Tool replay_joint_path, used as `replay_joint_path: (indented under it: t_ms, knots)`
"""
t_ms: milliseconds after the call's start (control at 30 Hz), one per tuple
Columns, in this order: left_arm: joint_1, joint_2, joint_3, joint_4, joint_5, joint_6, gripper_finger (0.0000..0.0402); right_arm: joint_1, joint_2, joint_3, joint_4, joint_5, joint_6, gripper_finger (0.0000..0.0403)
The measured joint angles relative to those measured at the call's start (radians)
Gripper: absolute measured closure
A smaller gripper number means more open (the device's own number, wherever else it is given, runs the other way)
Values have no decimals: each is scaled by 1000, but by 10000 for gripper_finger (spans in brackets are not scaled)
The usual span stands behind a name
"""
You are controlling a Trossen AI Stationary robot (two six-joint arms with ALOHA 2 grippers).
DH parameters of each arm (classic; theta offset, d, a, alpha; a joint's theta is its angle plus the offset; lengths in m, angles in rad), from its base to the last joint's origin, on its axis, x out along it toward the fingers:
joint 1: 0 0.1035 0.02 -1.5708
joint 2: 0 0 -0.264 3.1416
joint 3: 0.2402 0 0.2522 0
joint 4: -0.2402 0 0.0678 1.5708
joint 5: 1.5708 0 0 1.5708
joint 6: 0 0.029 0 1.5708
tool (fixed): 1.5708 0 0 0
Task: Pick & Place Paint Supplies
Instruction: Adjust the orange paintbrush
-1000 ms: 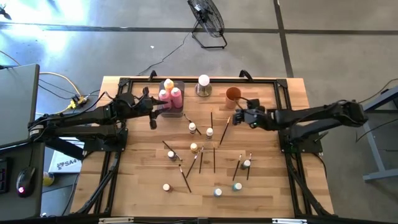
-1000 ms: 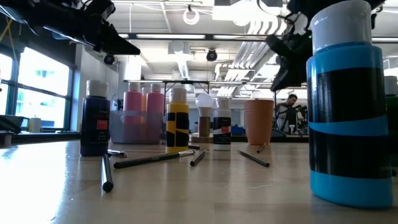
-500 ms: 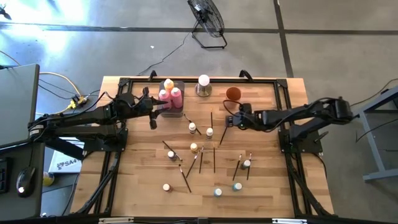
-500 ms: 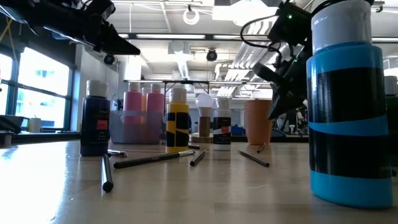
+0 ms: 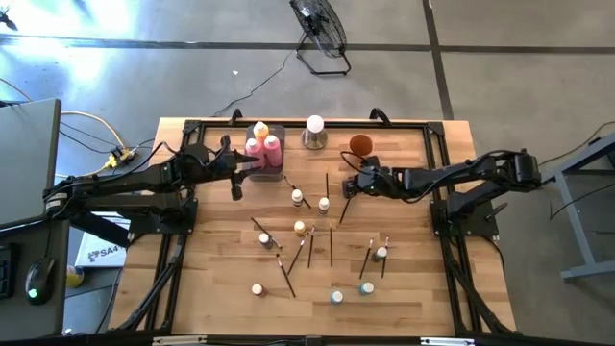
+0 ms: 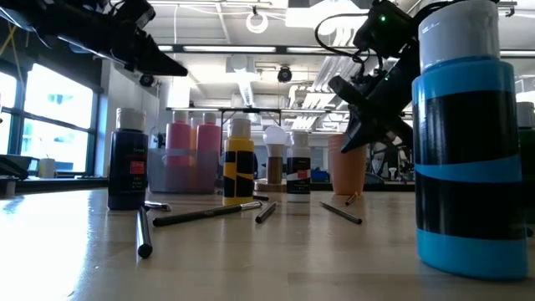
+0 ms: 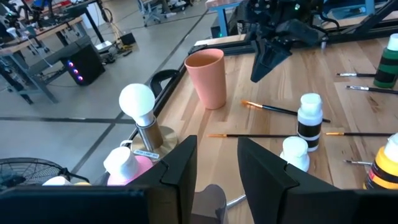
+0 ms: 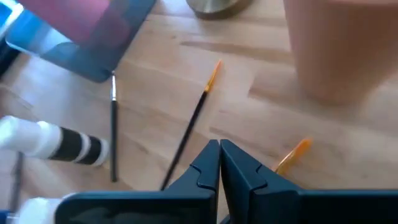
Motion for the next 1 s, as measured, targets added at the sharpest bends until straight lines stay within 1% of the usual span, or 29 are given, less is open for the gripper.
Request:
replay_joint_path:
  t_ms: [100, 200, 333, 433, 633, 767, 1000]
  knots:
    - [0, 0, 0, -3, 0, 0, 291, -12, 12, 1, -27, -26, 121, 399]
    - [0, 0, 0, -2, 0, 0, 291, -11, 51, 1, -31, -41, 158, 399]
    - [0, 0, 0, -2, 0, 0, 291, -8, 126, 1, -16, -124, 203, 400]
    - [0, 0, 0, -2, -3, 0, 291, 0, 170, 0, -4, -135, 233, 400]
    - [0, 0, 0, -2, -32, 0, 291, 22, 215, 38, 16, -188, 231, 400]
    - [0, 0, 0, -2, -34, 0, 291, 36, 223, 92, -63, -210, 210, 400]
    - [0, 0, 0, -2, -34, 0, 291, 62, 223, 105, -161, -232, 243, 401]
